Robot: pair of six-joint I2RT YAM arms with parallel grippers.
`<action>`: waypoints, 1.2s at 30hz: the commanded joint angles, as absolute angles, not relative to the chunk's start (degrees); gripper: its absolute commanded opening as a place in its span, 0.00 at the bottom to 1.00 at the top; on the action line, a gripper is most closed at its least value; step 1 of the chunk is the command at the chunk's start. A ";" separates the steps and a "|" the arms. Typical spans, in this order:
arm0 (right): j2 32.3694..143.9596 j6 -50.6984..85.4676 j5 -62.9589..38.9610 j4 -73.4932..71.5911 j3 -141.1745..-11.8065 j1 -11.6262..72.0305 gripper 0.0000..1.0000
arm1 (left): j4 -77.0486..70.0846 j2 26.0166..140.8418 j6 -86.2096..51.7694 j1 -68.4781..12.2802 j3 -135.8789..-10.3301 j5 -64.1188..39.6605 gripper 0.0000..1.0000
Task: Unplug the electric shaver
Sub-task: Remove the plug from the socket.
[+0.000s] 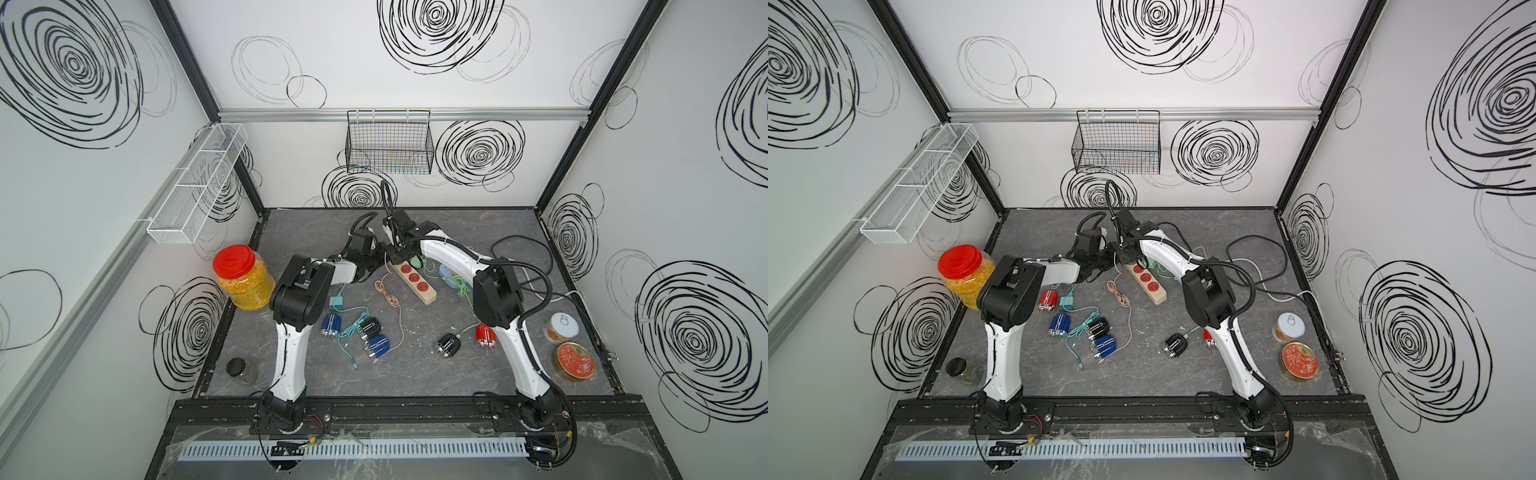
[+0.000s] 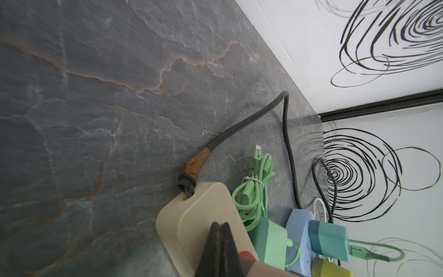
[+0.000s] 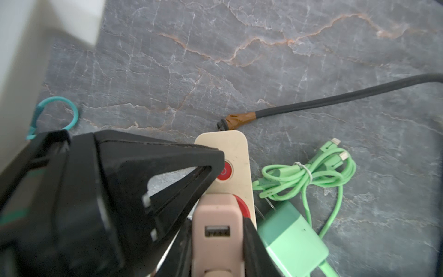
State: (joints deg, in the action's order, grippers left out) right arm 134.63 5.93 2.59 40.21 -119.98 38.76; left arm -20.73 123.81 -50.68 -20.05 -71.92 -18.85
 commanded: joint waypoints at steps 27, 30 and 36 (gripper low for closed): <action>134.34 8.81 -7.09 35.25 -127.68 35.93 0.12 | -0.38 129.72 -49.31 -23.25 -69.51 -19.78 0.00; 134.96 5.45 1.98 36.59 -128.38 38.63 0.12 | -0.18 129.76 -49.22 -23.22 -69.61 -19.78 0.00; 136.83 1.67 11.48 37.21 -128.13 41.31 0.12 | -0.46 129.81 -49.47 -23.16 -69.52 -20.18 0.00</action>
State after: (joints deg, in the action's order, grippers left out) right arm 136.62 5.15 6.76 44.07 -124.14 39.33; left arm -18.35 123.92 -50.11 -20.75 -73.45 -18.17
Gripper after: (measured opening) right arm 0.277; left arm 0.047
